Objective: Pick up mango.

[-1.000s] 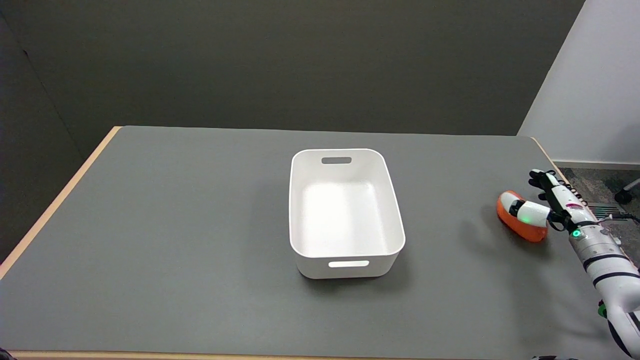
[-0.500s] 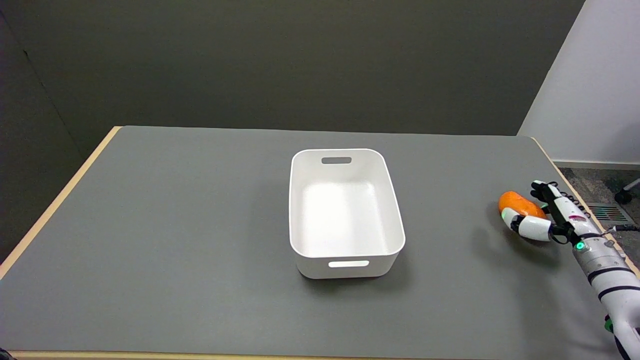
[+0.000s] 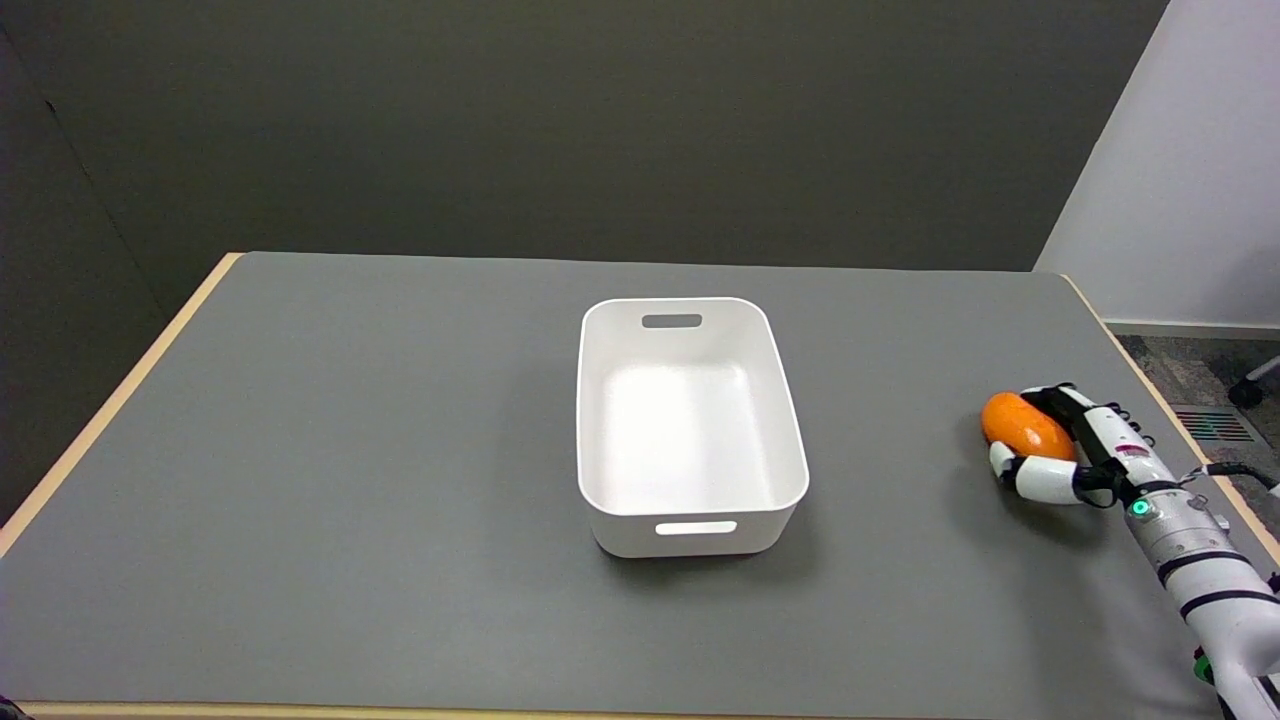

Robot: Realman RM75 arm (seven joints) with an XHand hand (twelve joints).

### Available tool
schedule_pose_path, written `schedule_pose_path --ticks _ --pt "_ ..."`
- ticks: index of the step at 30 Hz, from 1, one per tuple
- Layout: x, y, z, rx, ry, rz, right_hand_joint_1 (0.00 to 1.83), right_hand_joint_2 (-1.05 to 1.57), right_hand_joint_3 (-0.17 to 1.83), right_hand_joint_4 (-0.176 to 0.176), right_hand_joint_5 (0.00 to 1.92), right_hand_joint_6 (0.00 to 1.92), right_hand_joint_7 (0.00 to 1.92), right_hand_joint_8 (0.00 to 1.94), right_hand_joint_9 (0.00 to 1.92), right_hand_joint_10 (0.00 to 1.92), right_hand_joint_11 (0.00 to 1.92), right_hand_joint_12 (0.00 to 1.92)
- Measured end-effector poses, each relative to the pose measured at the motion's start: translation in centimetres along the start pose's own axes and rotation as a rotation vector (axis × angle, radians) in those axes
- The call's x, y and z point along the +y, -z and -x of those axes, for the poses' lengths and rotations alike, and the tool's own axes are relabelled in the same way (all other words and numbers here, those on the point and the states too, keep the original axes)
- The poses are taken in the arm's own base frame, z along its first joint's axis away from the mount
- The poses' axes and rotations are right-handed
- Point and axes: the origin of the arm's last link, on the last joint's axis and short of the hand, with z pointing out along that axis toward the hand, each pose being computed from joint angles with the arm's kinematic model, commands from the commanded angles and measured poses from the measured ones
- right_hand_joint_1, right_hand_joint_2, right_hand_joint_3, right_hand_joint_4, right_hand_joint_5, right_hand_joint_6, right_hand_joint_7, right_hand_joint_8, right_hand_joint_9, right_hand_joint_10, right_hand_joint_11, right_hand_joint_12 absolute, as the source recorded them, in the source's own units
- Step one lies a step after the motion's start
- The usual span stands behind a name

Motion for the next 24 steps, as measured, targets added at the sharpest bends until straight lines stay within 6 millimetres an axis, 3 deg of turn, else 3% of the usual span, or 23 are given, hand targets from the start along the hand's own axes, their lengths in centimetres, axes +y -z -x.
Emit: schedule_pose_path --ticks 1,2,3,8,13,24 --pt "-0.1 0.0 0.0 -0.001 0.001 -0.006 1.13 1.28 0.18 -0.176 0.49 1.58 0.56 1.71 0.68 1.73 0.30 1.92" --pt "-0.3 -0.1 0.1 -0.002 0.003 -0.013 1.12 1.25 0.24 -0.176 0.52 1.66 0.58 1.71 0.71 1.83 0.33 1.92" --pt "-0.5 -0.1 0.1 -0.002 0.004 -0.021 1.13 1.20 0.35 -0.176 0.53 1.67 0.59 1.71 0.75 1.91 0.34 1.92" --pt "-1.1 -0.5 0.0 0.006 0.015 -0.055 1.14 1.18 0.36 -0.176 0.55 1.65 0.61 1.69 0.81 1.92 0.35 1.92" --pt "-2.2 -1.0 -0.9 0.042 0.011 -0.109 1.14 1.17 0.37 -0.176 0.56 1.63 0.62 1.68 0.85 1.92 0.51 1.92" --pt "-6.6 -1.7 -5.8 0.200 -0.095 -0.327 1.15 1.15 0.39 -0.176 0.57 1.63 0.63 1.67 0.86 1.92 0.57 1.92"
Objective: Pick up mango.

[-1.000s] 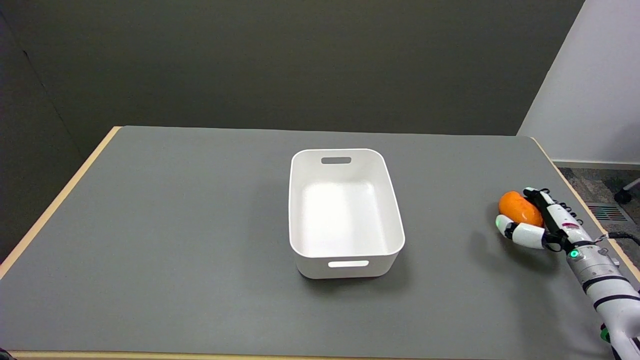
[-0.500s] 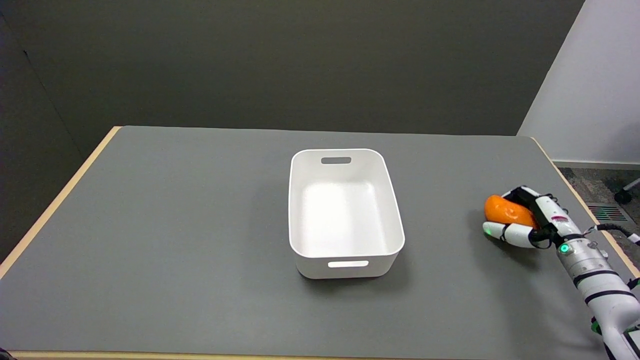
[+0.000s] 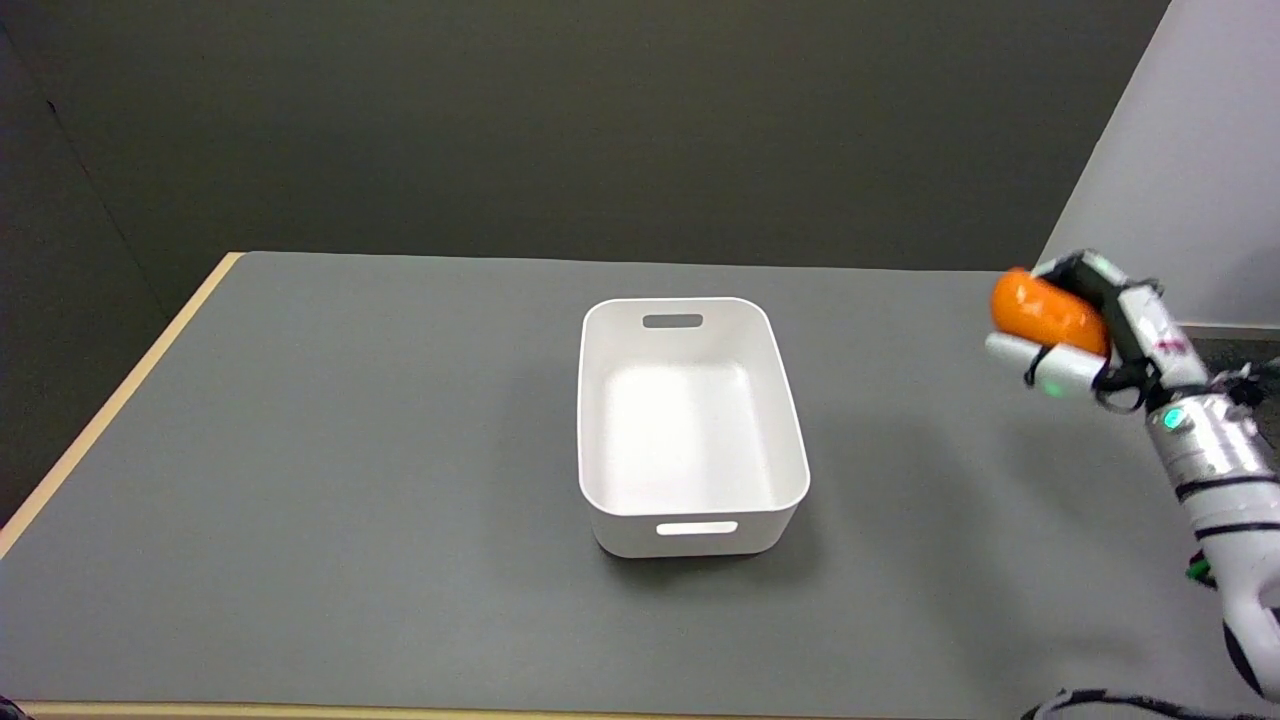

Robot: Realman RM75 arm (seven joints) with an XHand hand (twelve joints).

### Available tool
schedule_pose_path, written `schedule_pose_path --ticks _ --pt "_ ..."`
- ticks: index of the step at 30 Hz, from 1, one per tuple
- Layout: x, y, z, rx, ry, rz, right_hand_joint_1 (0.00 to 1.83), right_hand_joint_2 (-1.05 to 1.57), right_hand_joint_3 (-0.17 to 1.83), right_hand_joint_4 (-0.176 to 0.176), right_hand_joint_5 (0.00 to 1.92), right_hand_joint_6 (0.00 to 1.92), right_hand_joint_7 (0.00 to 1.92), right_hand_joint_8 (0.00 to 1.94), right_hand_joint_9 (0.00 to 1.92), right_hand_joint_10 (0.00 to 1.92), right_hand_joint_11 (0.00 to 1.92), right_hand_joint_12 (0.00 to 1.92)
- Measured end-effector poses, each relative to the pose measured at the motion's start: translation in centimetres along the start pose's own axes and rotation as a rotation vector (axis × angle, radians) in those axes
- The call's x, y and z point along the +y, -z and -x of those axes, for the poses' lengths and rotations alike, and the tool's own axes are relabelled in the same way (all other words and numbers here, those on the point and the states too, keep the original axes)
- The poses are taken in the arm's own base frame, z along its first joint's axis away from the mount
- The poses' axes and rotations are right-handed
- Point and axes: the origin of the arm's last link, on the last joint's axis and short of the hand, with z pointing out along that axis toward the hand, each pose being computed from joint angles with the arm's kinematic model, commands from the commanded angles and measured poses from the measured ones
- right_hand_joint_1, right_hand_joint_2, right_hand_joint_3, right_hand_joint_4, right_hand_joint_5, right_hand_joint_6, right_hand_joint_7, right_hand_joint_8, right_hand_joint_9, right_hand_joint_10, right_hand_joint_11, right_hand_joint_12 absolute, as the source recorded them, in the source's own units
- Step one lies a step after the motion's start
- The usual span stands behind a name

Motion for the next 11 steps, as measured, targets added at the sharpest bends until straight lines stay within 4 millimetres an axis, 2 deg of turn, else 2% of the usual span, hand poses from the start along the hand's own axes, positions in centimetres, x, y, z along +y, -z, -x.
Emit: schedule_pose_path --ticks 6,11 --pt "-3.6 -1.4 -2.0 0.050 -0.124 -0.147 1.15 1.13 0.41 -0.176 0.59 1.61 0.65 1.65 0.87 1.92 0.57 1.92" --pt "-6.9 -2.3 -1.8 0.005 -0.246 -0.268 1.16 1.10 0.45 -0.176 0.62 1.58 0.68 1.62 0.87 1.92 0.60 1.92"
